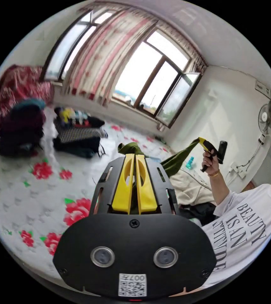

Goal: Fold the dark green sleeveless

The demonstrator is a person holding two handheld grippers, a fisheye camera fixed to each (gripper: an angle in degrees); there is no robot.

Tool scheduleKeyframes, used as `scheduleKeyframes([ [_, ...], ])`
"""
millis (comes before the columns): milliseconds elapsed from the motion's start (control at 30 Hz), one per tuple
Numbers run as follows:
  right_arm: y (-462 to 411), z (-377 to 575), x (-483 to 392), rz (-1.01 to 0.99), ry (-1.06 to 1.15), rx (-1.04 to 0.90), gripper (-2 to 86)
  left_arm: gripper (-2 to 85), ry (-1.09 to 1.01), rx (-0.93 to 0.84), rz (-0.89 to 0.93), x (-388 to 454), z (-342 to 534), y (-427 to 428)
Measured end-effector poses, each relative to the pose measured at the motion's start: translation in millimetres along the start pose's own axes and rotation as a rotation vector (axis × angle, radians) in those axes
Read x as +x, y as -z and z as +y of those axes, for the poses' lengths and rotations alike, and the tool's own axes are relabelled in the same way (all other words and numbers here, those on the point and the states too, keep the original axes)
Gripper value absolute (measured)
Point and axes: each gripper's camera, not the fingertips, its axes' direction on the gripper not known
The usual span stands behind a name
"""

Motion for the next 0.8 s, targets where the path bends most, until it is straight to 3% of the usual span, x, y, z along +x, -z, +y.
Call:
scheduleKeyframes([
  [133, 81, -13, -45, 0.058, 0.081, 0.168, -0.2, -0.9, -0.085, 0.128, -0.166, 38, 1, 91],
  [267, 86, 26, -49, 0.099, 0.057, 0.109, -0.3, -0.6, -0.115, 0.081, -0.312, 48, 57, 99],
  [367, 42, 89, -34, 0.147, -0.04, -0.08, -0.3, 0.9, -0.029, -0.043, -0.387, 24, 132, 59],
  [600, -108, 303, 20, 0.217, -0.366, -0.629, -0.2, 7.5, 0.314, -0.483, -0.346, -51, 321, -37],
  [700, -149, 351, 32, 0.218, -0.443, -0.759, -0.1, 8.3, 0.338, -0.531, -0.315, -63, 333, -61],
  [800, -172, 358, 48, 0.227, -0.502, -0.771, 0.4, 8.3, 0.299, -0.545, -0.304, -78, 310, -102],
])
